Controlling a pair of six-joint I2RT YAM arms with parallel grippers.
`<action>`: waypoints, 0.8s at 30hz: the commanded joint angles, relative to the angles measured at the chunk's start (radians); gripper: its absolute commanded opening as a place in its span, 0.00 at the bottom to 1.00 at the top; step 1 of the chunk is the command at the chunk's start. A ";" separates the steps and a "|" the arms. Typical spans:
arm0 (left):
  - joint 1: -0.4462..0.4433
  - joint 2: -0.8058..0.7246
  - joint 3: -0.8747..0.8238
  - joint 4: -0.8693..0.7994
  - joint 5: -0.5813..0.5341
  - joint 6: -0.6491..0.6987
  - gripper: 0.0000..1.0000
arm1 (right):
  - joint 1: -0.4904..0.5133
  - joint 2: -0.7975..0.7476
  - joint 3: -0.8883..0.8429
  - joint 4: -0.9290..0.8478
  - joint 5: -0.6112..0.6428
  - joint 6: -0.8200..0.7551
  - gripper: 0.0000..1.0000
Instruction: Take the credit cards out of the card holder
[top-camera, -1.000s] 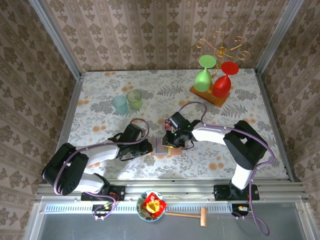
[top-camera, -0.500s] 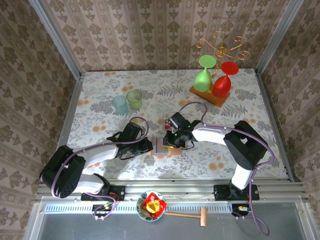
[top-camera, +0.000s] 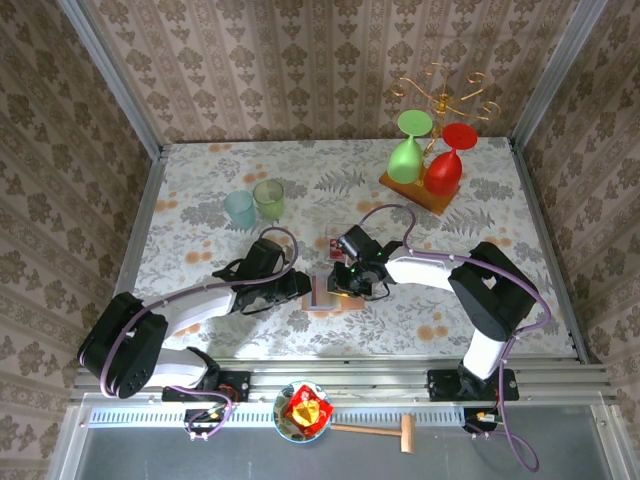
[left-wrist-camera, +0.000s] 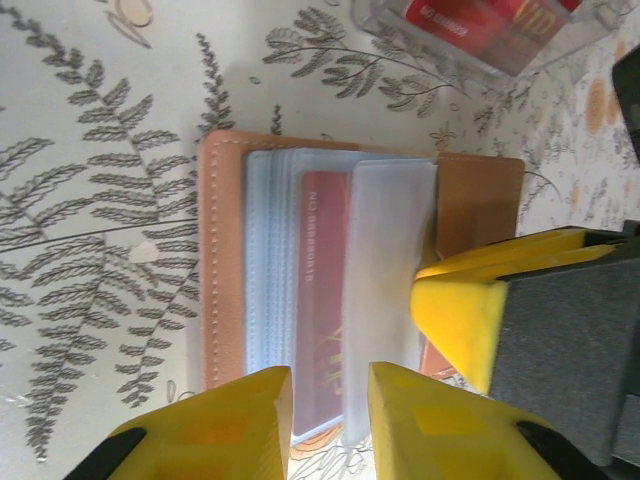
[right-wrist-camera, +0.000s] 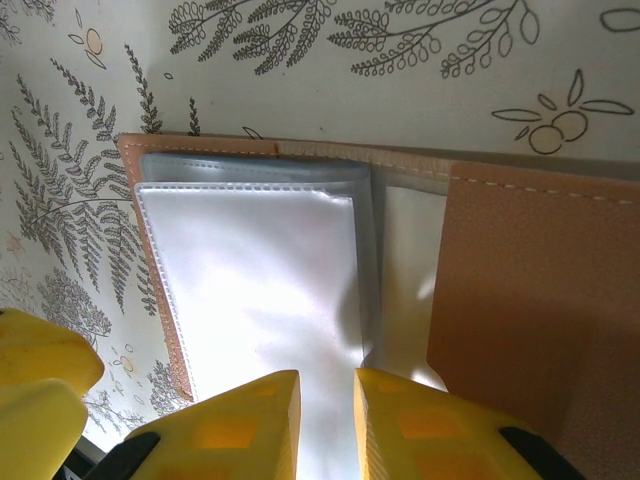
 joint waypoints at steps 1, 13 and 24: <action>0.000 0.022 0.021 0.056 0.046 -0.030 0.29 | 0.002 -0.026 -0.015 -0.027 0.027 -0.008 0.22; -0.002 0.107 0.045 0.111 0.093 -0.044 0.30 | 0.002 -0.034 -0.019 -0.028 0.028 -0.008 0.21; -0.007 0.156 0.074 0.089 0.090 -0.037 0.31 | 0.002 -0.037 -0.027 -0.025 0.027 -0.006 0.21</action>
